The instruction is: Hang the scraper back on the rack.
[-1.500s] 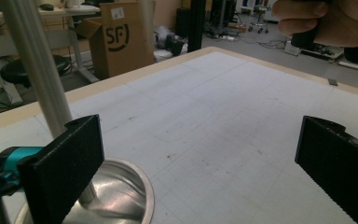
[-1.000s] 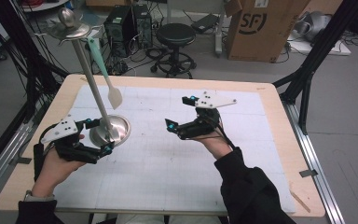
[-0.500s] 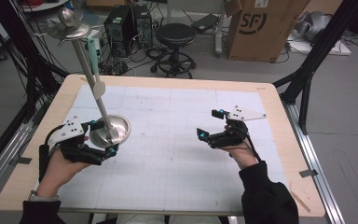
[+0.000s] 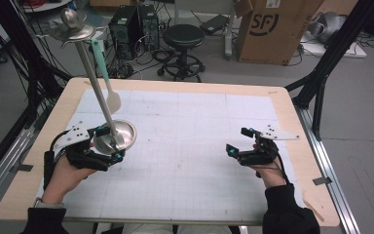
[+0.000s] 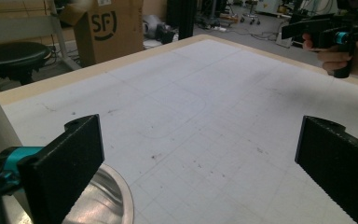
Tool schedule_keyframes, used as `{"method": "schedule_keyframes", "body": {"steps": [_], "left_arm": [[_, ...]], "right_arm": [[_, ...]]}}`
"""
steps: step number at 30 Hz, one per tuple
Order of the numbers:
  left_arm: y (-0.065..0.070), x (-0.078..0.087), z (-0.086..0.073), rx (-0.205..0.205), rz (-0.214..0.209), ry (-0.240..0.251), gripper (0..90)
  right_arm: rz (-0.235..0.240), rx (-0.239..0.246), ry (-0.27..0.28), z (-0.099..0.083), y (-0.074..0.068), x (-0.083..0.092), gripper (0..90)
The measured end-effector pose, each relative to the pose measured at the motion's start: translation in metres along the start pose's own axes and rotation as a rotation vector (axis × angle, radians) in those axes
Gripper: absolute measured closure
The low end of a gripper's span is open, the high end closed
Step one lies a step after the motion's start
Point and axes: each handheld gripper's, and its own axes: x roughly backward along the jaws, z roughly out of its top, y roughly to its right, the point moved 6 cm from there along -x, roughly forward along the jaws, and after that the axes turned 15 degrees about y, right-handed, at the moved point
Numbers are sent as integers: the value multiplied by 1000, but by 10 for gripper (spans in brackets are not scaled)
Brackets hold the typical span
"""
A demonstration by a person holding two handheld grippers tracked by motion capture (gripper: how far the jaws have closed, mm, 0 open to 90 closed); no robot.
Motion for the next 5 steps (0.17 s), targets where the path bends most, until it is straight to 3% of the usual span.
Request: {"method": "schedule_keyframes", "body": {"steps": [5], "left_arm": [[0,-3,-3,-4,-7,-12,17]], "right_arm": [[-17,-14,16,1,4,6,7]]}}
